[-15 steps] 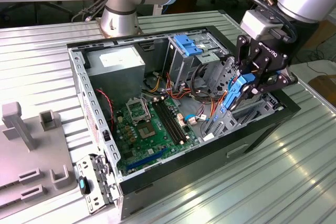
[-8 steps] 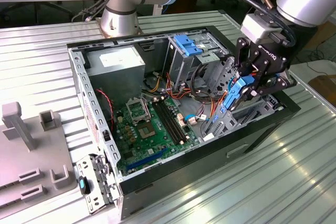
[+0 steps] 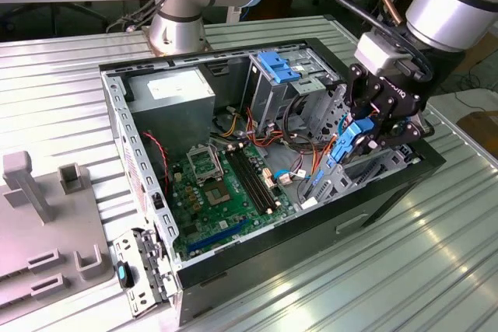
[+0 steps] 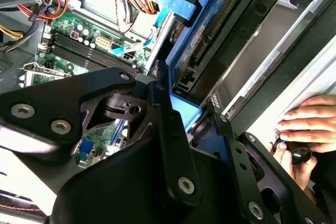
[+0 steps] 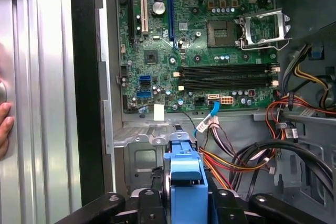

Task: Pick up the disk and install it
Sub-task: 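Insert the disk into the insertion slot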

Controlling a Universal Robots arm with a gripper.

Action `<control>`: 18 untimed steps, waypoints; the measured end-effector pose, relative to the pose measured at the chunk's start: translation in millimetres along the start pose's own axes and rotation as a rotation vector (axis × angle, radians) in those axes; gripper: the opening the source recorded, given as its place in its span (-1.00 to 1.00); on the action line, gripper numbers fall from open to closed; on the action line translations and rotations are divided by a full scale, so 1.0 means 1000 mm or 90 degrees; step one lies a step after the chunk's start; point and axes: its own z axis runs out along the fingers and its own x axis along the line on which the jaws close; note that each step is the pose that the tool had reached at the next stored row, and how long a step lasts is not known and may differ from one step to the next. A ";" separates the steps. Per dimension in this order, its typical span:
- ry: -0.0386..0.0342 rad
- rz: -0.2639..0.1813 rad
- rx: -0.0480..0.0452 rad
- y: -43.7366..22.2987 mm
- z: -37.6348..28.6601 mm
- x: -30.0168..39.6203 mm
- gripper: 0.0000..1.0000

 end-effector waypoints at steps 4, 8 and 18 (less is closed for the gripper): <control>0.0000 0.000 -0.0001 -0.0005 0.0045 0.0007 -0.25; 0.0000 0.000 -0.0001 -0.0009 0.0125 0.0012 -0.25; 0.0000 0.000 -0.0003 -0.0020 0.0186 0.0015 -0.12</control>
